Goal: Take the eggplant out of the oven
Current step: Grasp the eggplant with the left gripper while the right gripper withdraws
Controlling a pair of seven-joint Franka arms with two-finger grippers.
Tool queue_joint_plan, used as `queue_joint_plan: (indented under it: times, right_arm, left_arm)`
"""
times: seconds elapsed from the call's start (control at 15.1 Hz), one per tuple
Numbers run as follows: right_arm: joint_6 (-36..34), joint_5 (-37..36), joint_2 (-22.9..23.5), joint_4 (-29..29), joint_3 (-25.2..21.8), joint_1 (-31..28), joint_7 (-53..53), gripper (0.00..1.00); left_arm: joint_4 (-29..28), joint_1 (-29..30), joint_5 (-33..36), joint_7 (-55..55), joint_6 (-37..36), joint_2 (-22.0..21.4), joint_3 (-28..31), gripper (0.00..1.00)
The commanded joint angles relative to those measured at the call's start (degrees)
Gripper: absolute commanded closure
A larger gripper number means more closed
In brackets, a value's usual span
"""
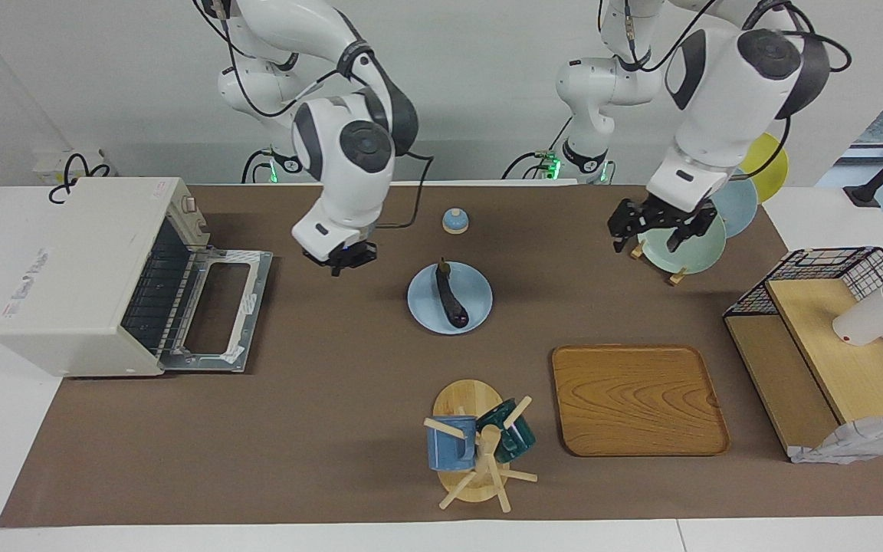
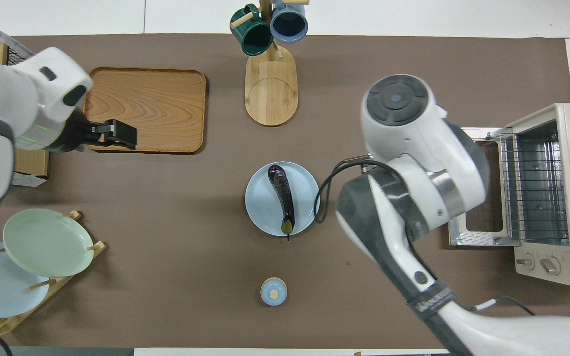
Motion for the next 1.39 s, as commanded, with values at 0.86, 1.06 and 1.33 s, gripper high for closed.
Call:
queue_joint_plan:
  times: [0.86,1.06,1.33]
  right_arm:
    - [27.0,-5.4,-1.8,-22.8,1.2,-13.4,-5.5,1.0]
    - [27.2,-5.4,-1.0,-22.9,1.2,-14.5,-5.7,1.0]
    - [27.4,-5.4,-0.9,-22.9,1.2,-14.7,-7.5,1.0]
  left_arm:
    - [-0.8,-21.8,-1.1,-16.3,21.8,21.0,0.8,0.0]
    - [-3.6,-23.2,-1.2,-16.8,23.6,21.1,0.8,0.0]
    - [-7.0,-24.1,-1.2,-18.7,27.5,20.5,0.8,0.01]
